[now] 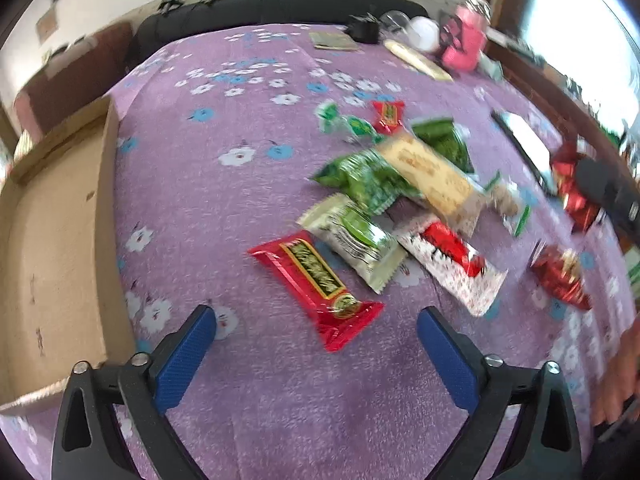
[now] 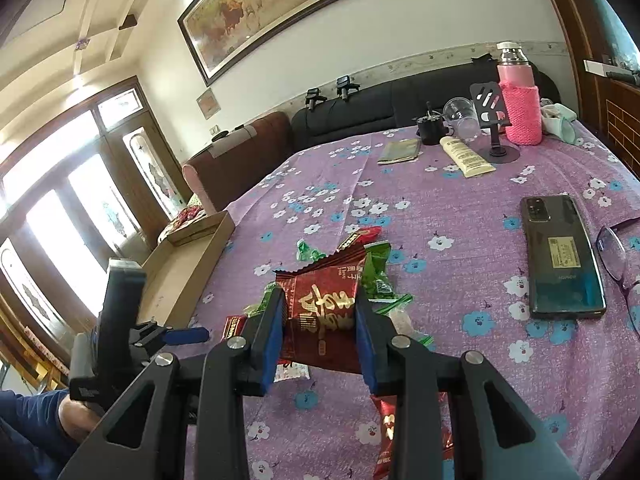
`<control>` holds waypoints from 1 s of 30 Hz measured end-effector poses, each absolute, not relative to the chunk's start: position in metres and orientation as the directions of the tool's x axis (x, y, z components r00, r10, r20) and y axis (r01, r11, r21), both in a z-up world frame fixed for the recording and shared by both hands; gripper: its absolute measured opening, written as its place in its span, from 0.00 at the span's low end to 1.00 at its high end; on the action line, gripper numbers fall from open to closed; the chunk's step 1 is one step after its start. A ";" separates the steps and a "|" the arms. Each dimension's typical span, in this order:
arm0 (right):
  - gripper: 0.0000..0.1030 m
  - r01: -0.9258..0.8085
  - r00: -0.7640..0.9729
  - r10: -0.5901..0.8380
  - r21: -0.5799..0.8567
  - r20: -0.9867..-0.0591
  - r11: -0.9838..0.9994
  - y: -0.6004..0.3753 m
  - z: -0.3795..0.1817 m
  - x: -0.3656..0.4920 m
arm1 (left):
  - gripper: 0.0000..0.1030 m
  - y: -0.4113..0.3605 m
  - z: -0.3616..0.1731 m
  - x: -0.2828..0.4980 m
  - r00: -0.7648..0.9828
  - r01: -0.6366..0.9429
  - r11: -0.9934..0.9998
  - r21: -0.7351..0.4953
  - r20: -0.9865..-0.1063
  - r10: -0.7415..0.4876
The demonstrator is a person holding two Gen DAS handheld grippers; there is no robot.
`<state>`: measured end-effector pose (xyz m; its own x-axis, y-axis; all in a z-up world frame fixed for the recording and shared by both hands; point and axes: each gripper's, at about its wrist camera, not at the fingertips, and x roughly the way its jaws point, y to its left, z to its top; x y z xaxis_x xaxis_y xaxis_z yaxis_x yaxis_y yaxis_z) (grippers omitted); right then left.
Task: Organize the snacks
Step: 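Grasp the red wrapped bar with the left gripper while the right gripper holds the candy bag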
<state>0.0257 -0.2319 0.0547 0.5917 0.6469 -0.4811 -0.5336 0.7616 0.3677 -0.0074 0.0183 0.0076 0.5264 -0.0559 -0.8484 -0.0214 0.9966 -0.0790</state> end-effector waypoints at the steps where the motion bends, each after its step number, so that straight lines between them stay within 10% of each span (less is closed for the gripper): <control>1: 0.31 -0.537 0.588 0.650 0.368 -0.482 0.759 -0.231 0.055 0.025 | 0.94 0.022 0.012 -0.007 0.533 -0.029 0.995 -0.094 -0.844 -0.064; 6: 0.31 -0.545 0.586 0.654 0.364 -0.479 0.755 -0.230 0.055 0.023 | 0.66 0.020 0.014 0.005 0.529 -0.046 0.997 -0.065 -0.848 -0.031; 13: 0.31 -0.549 0.584 0.652 0.356 -0.483 0.756 -0.227 0.054 0.021 | 0.53 0.018 0.011 0.019 0.540 -0.035 0.999 -0.035 -0.842 -0.011; 17: 0.31 -0.549 0.584 0.652 0.356 -0.483 0.756 -0.227 0.054 0.021 | 0.25 0.025 0.012 0.016 0.551 -0.025 0.999 -0.037 -0.834 -0.017; 30: 0.31 -0.570 0.575 0.659 0.340 -0.485 0.748 -0.223 0.055 0.018 | 0.19 0.022 0.011 0.009 0.576 0.006 1.000 -0.020 -0.817 -0.020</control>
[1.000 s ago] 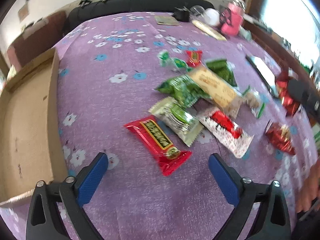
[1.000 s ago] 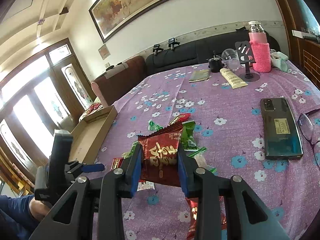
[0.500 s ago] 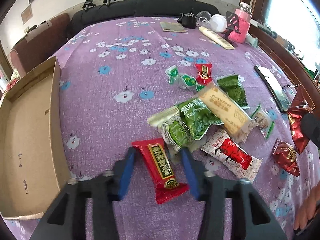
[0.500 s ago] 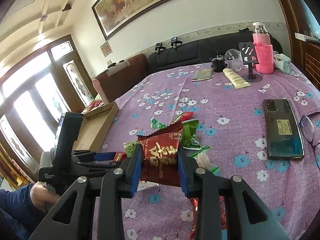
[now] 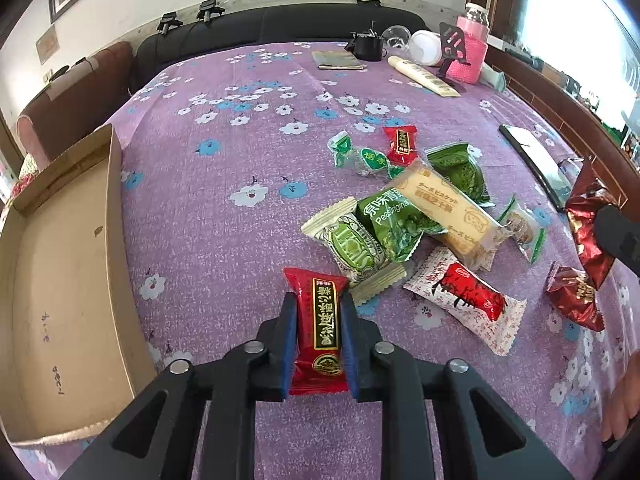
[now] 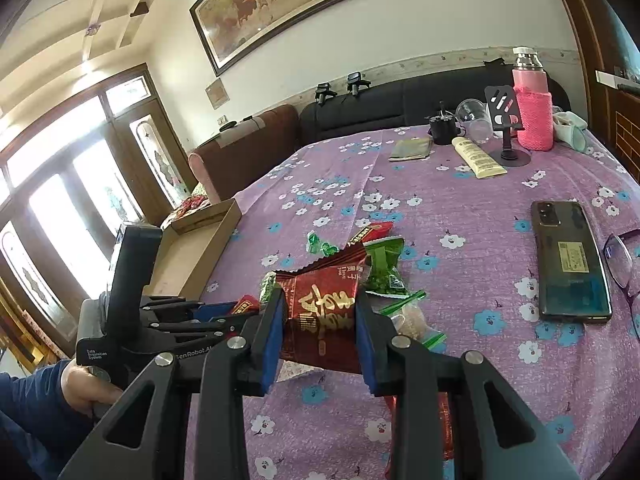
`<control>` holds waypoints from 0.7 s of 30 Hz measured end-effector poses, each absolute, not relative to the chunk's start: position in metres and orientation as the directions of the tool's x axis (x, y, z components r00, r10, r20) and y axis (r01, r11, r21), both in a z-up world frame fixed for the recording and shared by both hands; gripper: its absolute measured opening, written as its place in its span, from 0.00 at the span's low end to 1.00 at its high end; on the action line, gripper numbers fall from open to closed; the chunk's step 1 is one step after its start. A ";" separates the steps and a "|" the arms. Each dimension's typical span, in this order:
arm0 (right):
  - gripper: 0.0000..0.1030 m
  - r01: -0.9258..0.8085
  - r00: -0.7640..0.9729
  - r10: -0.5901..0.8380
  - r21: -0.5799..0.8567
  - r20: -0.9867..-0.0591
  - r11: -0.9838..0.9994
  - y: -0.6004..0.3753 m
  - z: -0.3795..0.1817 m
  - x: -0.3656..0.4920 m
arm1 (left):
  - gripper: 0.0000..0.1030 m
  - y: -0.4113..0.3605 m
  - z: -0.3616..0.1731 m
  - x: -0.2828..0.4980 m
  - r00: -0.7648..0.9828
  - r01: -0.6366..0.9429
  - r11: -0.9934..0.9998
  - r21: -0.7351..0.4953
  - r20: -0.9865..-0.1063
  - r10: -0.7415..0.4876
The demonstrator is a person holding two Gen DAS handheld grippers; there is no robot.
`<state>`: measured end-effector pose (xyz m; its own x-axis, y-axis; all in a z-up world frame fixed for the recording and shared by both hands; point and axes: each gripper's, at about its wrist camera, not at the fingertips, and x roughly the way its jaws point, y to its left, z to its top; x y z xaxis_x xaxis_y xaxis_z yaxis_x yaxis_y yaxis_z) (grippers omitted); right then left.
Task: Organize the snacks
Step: 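Grasp the red wrapped bar with the left gripper while the right gripper holds the candy bag, then carry the red bar and candy bag over the cardboard tray with both grippers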
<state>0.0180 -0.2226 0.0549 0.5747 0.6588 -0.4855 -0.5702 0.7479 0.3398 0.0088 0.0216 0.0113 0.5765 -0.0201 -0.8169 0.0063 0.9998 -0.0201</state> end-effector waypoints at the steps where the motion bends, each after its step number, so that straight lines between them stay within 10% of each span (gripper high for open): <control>1: 0.31 -0.573 0.576 0.659 0.337 -0.483 0.747 -0.222 0.055 0.018 | 0.19 0.023 0.012 0.007 0.582 0.011 0.999 -0.041 -0.813 -0.039; 21: 0.31 -0.594 0.577 0.664 0.313 -0.475 0.741 -0.217 0.055 0.016 | 0.19 0.022 0.040 -0.025 0.679 0.079 0.991 -0.104 -0.723 -0.130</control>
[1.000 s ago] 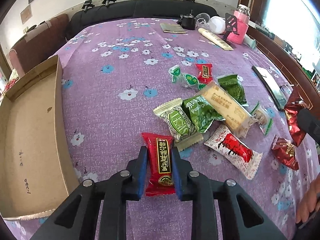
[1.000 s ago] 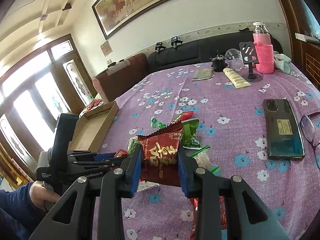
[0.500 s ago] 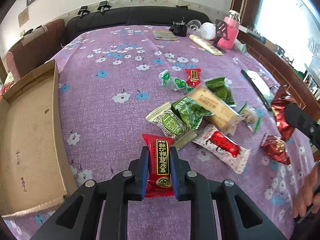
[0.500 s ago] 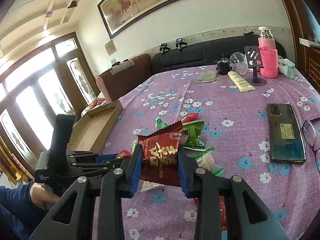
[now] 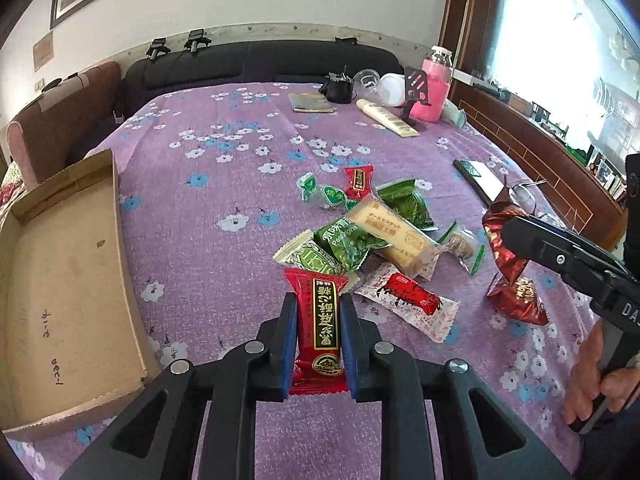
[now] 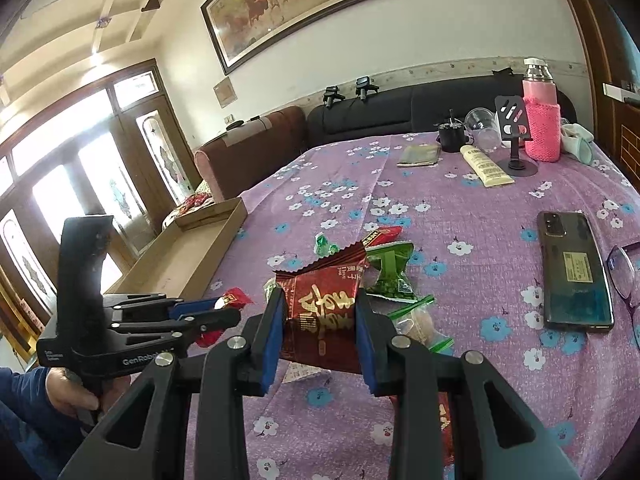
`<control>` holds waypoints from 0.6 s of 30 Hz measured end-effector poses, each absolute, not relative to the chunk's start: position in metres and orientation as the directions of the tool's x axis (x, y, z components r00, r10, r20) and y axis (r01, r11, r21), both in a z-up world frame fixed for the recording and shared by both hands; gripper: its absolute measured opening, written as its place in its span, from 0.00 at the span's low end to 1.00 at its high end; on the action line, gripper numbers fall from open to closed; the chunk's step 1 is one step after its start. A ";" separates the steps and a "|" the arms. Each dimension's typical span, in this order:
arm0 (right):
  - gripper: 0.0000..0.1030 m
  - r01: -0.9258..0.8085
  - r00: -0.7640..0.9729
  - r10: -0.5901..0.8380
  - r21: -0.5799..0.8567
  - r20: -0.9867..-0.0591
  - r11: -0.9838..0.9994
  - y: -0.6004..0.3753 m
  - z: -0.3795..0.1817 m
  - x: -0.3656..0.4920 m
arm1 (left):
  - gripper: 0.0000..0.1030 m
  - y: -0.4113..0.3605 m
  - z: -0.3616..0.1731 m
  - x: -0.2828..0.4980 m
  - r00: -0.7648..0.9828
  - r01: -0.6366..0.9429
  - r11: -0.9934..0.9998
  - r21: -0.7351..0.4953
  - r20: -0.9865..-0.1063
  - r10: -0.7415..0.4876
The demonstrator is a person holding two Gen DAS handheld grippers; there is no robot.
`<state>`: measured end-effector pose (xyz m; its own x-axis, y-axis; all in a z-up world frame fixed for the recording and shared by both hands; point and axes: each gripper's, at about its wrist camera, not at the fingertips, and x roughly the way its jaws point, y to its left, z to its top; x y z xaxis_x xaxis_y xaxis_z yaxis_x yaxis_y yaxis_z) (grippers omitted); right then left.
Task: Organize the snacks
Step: 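Carry the red bar and candy bag over the cardboard tray with both grippers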
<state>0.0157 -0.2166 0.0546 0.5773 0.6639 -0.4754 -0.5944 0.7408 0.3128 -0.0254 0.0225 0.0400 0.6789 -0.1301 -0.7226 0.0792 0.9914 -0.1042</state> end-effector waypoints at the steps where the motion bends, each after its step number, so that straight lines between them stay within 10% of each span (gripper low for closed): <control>1: 0.31 -0.593 0.577 0.663 0.312 -0.478 0.742 -0.217 0.055 0.015 | 0.19 0.024 0.041 -0.027 0.682 0.081 0.991 -0.107 -0.719 -0.133; 18: 0.31 -0.603 0.561 0.655 0.291 -0.507 0.742 -0.191 0.055 0.003 | 0.19 0.046 0.051 -0.038 0.718 0.057 0.988 -0.143 -0.682 -0.141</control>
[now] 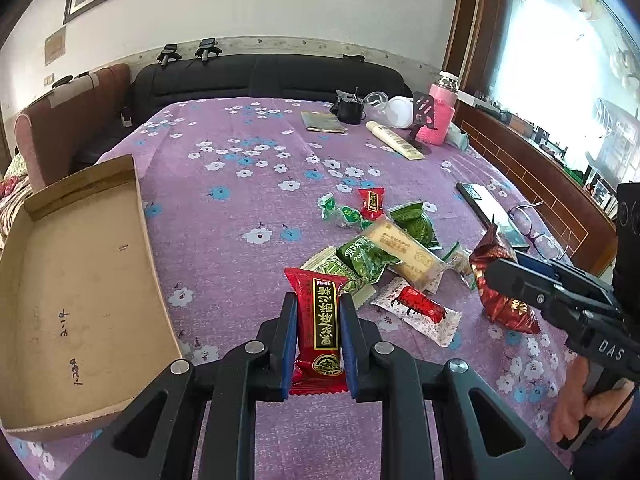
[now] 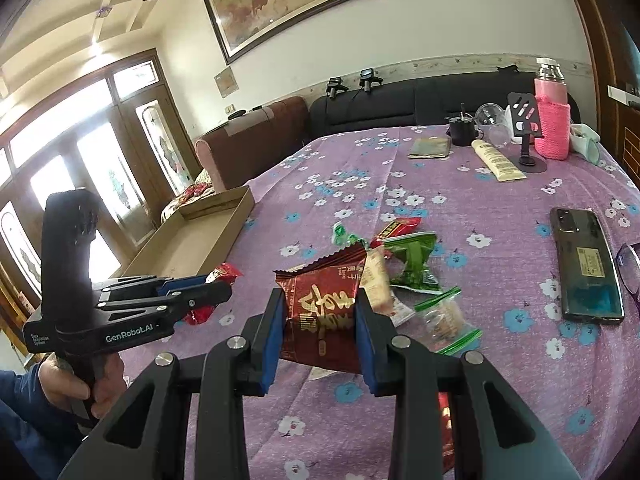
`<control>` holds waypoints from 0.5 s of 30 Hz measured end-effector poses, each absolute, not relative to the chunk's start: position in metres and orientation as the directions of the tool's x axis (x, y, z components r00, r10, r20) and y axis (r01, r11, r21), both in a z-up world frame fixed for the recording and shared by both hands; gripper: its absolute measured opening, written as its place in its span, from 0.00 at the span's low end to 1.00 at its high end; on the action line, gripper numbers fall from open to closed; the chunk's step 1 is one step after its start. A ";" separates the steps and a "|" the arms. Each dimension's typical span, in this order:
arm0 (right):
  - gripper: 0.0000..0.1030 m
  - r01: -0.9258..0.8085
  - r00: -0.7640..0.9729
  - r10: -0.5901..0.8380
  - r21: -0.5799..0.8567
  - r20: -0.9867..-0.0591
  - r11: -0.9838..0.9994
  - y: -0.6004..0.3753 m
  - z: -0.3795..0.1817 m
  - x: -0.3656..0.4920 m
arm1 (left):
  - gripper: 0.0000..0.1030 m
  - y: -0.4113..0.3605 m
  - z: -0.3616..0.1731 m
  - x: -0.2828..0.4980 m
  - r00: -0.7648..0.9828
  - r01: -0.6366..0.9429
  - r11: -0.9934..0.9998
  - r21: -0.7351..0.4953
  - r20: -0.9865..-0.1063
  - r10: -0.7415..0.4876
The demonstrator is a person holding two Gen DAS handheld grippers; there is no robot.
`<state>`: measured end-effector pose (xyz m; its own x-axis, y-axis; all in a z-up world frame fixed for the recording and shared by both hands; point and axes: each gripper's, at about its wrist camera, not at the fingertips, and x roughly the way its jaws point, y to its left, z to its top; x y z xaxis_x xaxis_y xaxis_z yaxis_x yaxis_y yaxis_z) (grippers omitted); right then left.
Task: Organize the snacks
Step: 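Carry the red bar and candy bag over the cardboard tray with both grippers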
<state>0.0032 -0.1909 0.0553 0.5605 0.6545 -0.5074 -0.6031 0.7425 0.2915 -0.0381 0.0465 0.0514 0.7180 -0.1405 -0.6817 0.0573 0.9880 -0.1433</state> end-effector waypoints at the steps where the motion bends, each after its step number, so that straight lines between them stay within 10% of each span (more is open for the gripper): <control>1: 0.31 -0.605 0.558 0.656 0.292 -0.508 0.741 -0.189 0.055 0.003 | 0.19 0.047 0.051 -0.038 0.719 0.057 0.988 -0.145 -0.681 -0.141; 15: 0.31 -0.627 0.526 0.673 0.298 -0.520 0.720 -0.166 0.054 -0.002 | 0.19 0.062 0.054 -0.039 0.733 0.030 0.985 -0.171 -0.666 -0.137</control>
